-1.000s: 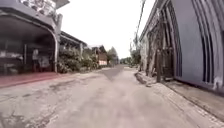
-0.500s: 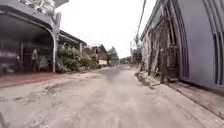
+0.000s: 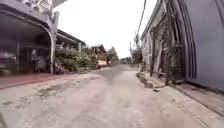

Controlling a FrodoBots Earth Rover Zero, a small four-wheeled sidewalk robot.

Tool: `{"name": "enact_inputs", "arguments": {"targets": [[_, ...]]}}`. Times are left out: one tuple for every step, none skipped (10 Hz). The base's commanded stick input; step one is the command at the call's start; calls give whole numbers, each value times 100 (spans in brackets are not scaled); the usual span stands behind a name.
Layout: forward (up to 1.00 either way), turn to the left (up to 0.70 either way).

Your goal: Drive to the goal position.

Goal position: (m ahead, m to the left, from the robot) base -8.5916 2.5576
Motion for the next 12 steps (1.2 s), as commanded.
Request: {"name": "enact_inputs", "arguments": {"targets": [[50,0],[50,0],[50,0],[50,0],[50,0],[50,0],[50,0],[50,0],[50,0],[50,0],[50,0],[50,0]]}}
